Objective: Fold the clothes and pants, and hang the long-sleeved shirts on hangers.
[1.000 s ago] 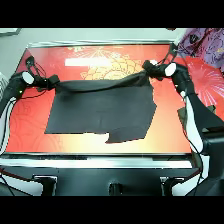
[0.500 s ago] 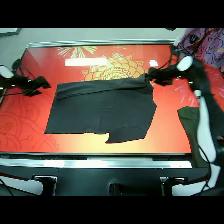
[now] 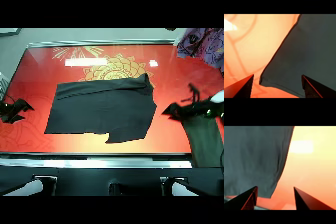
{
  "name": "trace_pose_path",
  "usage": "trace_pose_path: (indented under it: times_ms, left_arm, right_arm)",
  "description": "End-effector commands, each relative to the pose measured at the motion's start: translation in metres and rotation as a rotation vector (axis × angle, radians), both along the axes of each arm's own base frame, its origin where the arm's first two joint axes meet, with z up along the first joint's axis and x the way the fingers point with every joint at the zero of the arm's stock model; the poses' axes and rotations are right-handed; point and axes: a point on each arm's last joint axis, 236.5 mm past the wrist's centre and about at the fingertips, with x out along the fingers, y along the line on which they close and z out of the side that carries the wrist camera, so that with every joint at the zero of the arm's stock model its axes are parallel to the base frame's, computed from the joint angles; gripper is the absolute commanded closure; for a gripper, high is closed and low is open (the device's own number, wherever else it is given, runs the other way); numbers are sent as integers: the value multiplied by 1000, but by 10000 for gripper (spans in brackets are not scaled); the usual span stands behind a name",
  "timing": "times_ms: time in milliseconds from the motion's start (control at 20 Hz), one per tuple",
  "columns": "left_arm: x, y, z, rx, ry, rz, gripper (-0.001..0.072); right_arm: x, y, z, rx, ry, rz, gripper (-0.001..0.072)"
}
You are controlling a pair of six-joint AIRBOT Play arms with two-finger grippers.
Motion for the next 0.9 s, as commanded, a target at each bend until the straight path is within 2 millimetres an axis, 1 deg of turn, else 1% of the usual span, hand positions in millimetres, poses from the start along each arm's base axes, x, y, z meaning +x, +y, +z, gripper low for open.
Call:
trace_pose_path:
  times_ms: [0, 100, 200, 400, 550, 600, 650, 700, 750, 800, 850]
  left_arm:
    - [-17, -4, -8, -9, 12, 17, 28]
    - [-17, -4, -9, -9, 14, 15, 28]
    - [-17, -4, -10, -10, 16, 15, 27]
    - [-17, -4, -10, -10, 15, 15, 28]
    - [-18, -5, -10, -12, 17, 14, 27]
    - [-22, -8, -10, -27, 37, 13, 27]
    - [-27, -9, -10, -45, 63, 41, 26]
    - [-29, -8, -12, -58, 71, 62, 26]
    - [-33, -7, -14, -68, 71, 50, 25]
    - [-36, -6, -18, -88, 61, 33, 25]
    - [-39, -6, -23, -121, 45, 29, 25]
  right_arm:
    - [-29, 29, -47, 166, 12, -100, 188]
    - [-31, 36, -62, 195, -2, -149, 188]
    - [-33, 42, -71, 230, -7, -162, 188]
    - [-26, 56, -86, 276, -2, -166, 188]
    - [-33, 79, -104, 259, 39, -112, 188]
    - [-33, 86, -108, 250, 42, -101, 190]
    - [-30, 89, -111, 230, 35, -98, 220]
    - [-27, 90, -112, 221, 28, -109, 379]
    - [-24, 89, -112, 219, 19, -123, 502]
    - [-21, 88, -111, 221, 13, -132, 613]
    - [-19, 88, -109, 219, 5, -130, 676]
